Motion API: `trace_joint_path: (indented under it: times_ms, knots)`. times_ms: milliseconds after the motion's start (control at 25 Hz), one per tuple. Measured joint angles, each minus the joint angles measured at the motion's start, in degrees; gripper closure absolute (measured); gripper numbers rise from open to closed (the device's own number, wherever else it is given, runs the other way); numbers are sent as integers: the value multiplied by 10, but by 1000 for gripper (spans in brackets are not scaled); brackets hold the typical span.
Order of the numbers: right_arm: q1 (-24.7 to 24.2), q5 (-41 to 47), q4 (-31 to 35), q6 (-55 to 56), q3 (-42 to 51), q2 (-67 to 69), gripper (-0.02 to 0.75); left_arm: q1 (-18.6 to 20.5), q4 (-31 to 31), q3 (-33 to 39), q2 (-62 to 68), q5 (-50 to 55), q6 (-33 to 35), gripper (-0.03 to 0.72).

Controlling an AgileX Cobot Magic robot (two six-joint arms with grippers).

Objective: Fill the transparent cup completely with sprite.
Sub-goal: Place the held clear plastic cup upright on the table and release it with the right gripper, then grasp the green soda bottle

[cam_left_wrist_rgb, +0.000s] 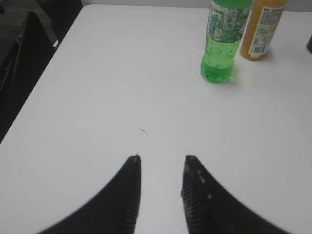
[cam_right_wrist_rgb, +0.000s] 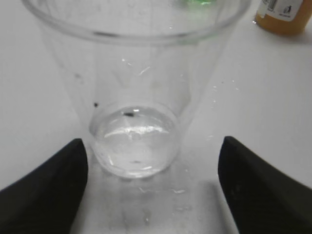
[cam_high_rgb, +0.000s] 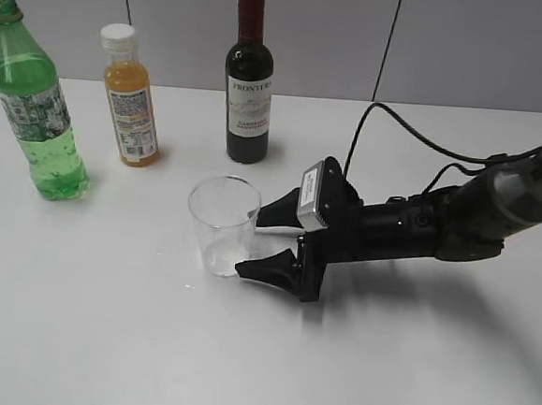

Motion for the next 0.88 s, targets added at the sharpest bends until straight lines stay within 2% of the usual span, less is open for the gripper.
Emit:
trace_joint_path:
  times_ms: [200,320,520,720,880]
  knots:
    - [-25,22,-40,0,1,-33,104,0,0,0,0,0,0,451]
    - [-37,65,-57,6,2,-63,106,0,0,0,0,0,0,451]
    - [-42,286,-56,38,2,-133,115,0,0,0,0,0,0,451]
    - [-42,502,16,40,0,-208,134,0,0,0,0,0,0,451]
    - [-44,607,69,50,-21,-248,146,0,0,0,0,0,0,451]
